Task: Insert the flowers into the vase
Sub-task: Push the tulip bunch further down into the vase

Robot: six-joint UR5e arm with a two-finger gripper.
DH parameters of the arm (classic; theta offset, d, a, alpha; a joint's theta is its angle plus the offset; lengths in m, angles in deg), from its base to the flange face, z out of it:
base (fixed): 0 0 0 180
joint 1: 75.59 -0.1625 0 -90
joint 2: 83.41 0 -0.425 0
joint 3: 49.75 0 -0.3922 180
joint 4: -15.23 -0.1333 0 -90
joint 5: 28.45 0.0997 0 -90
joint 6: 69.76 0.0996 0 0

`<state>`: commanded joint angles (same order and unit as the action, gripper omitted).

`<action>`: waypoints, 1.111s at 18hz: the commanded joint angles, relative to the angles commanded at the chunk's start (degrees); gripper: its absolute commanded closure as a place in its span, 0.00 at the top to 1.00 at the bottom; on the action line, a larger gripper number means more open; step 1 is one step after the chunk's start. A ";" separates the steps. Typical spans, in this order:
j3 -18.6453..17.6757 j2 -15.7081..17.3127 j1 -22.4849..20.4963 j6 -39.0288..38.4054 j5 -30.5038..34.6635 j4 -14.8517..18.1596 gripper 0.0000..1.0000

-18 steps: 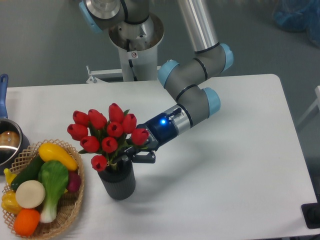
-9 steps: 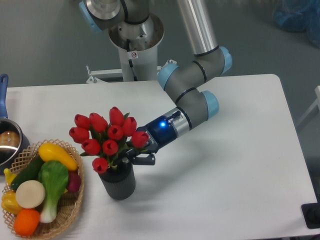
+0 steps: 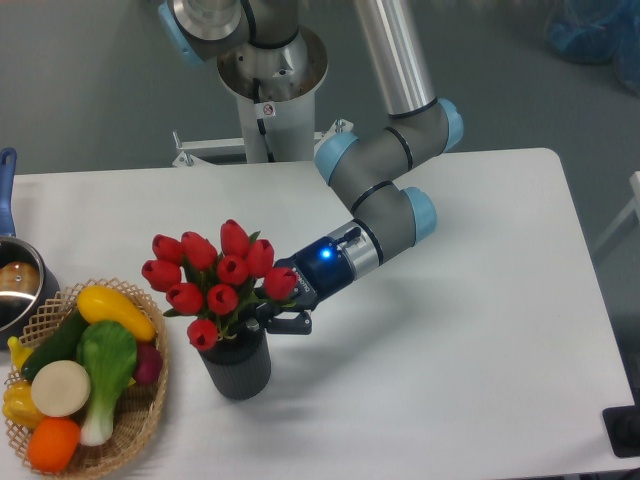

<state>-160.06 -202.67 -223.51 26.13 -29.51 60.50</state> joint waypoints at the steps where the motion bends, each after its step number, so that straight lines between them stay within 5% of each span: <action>1: 0.00 0.00 0.00 0.00 0.00 0.00 0.21; 20: -0.09 0.44 -0.09 0.00 0.35 0.09 0.31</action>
<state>-160.14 -202.23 -223.60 26.13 -29.16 60.58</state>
